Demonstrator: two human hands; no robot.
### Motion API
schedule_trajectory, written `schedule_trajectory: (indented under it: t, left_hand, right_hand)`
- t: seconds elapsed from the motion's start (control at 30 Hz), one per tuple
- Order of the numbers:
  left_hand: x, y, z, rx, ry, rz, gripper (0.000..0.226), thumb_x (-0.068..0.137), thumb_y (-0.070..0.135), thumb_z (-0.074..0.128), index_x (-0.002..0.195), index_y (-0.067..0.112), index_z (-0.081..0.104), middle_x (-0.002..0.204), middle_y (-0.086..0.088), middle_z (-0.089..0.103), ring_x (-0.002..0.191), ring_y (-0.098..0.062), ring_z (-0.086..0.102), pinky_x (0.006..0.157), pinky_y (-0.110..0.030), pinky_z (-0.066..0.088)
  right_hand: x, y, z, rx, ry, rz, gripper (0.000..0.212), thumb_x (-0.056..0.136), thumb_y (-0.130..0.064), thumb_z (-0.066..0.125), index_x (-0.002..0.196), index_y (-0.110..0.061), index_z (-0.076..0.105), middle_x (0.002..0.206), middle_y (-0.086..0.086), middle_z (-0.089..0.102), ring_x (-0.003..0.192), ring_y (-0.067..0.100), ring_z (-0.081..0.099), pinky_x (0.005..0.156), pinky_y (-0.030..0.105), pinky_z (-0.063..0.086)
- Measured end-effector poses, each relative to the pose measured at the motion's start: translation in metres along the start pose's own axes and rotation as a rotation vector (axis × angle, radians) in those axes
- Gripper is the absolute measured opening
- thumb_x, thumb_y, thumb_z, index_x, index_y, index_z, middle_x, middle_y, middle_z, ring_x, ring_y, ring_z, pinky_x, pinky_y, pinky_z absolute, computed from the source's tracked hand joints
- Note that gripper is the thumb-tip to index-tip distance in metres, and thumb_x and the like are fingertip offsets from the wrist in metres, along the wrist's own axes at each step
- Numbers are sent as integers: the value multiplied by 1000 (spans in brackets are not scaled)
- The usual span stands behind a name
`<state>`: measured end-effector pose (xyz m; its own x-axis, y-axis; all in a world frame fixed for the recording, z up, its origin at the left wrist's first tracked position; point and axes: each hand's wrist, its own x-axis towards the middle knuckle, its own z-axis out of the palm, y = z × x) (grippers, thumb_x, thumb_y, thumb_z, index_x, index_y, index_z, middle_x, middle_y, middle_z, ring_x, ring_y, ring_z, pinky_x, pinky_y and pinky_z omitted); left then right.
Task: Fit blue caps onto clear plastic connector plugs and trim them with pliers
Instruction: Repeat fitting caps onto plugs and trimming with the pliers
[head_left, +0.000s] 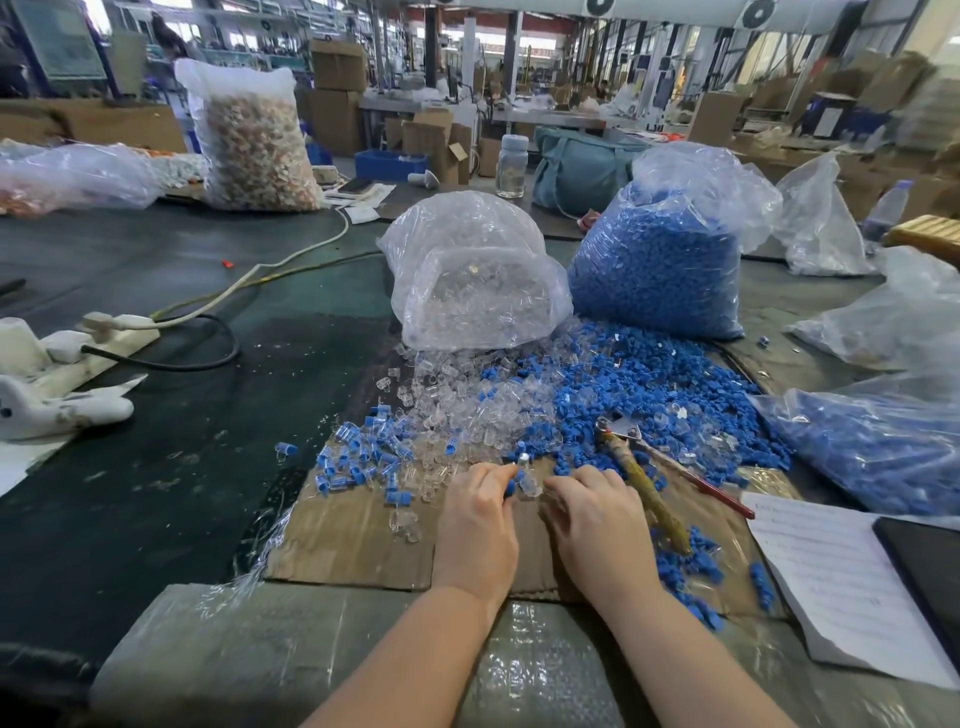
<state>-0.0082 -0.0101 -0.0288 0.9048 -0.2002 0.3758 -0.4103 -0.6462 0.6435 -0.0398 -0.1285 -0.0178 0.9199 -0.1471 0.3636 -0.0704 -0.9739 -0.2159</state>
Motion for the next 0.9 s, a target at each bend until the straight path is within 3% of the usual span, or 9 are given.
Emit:
schedule_trajectory:
  t: [0.1,0.33,0.47,0.63,0.77,0.9]
  left_hand:
    - [-2,-1,-1,5,10,24,35,93,12,51,128,15,54,118,5,57,112,-6,42,95,-8,21]
    - [-5,-1,-3,9,9,89,35,91,13,56,125,22,58,112,7,64,106,-9,45,89,-7,22]
    - [-4,-2,-3,-2,-6,96,30,88,14,60,117,21,65,105,6,67,102,-10,46,85,-9,26]
    - [-4,-2,-4,7,10,64,20,85,20,64,104,18,70,97,4,68,97,-12,46,82,-13,28]
    - [-5,-2,-5,-20,28,42,13,84,24,66,95,18,70,91,6,66,90,-6,38,78,-12,25]
    - [-6,0,-5,-28,41,30,8,81,22,69,89,18,70,86,9,65,88,-4,37,76,-11,22]
  right_hand:
    - [1,-1,6,125,19,35,16,90,-16,59,102,-17,70,94,1,66,93,25,57,85,37,42]
    - [-6,-2,4,473,110,53,22,80,-7,71,99,-18,69,89,-9,67,87,16,59,80,30,47]
    - [-8,-1,3,575,55,83,22,82,-9,68,99,-21,64,89,-7,65,87,15,60,81,38,49]
    - [-9,-2,3,592,18,79,22,83,-11,68,101,-23,64,92,-8,66,89,12,60,83,36,50]
    - [-10,-3,3,532,105,67,17,84,-11,67,99,-19,66,89,-9,63,87,10,56,81,31,48]
    - [-9,0,8,311,208,210,19,85,-9,63,103,-12,66,102,2,64,99,25,52,84,36,36]
